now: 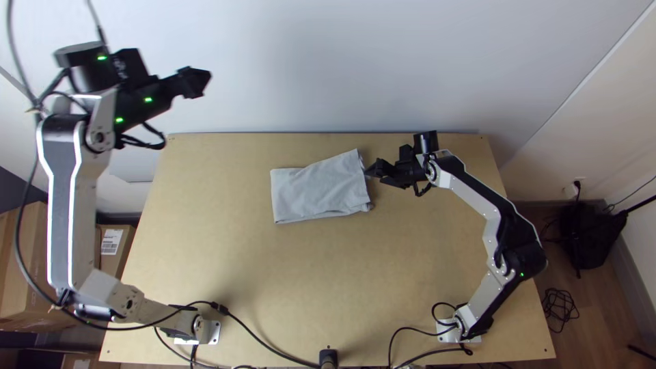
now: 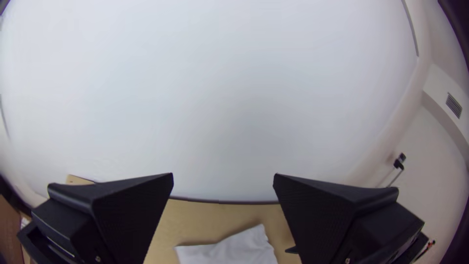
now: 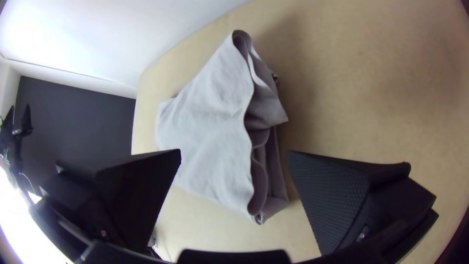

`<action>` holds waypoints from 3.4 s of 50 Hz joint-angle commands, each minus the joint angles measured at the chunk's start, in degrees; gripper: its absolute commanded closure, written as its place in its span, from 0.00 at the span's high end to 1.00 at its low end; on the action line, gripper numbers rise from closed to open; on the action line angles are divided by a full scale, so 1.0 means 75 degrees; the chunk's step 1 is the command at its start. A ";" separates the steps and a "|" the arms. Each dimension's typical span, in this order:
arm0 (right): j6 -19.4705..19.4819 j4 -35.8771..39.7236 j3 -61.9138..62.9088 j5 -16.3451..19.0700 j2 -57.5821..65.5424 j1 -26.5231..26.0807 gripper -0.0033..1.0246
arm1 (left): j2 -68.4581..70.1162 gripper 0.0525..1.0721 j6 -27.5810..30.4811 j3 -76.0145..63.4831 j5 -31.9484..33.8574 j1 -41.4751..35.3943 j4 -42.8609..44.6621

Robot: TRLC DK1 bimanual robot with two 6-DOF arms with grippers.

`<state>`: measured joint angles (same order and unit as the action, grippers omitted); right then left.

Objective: Fold the t-shirt

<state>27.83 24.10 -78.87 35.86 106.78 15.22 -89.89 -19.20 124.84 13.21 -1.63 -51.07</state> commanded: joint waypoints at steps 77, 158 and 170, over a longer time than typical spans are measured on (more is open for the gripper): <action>-0.0688 0.1135 -0.2808 0.1629 0.3106 -0.3917 0.02 | 0.1063 0.96 0.0486 -0.0989 0.0289 0.3276 0.0188; -0.3149 -0.0881 -0.1824 -0.2707 -0.3738 -0.5487 0.96 | 0.4016 0.96 0.1119 -0.5219 0.0617 0.3651 0.3551; -0.3137 -0.3576 0.0790 -0.3035 -0.6656 -0.4338 0.96 | 0.5903 0.96 0.1154 -0.7586 0.0512 0.4049 0.5649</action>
<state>4.99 4.08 -81.71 14.22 64.66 -19.75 -51.33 -11.49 74.89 17.32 27.24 -14.37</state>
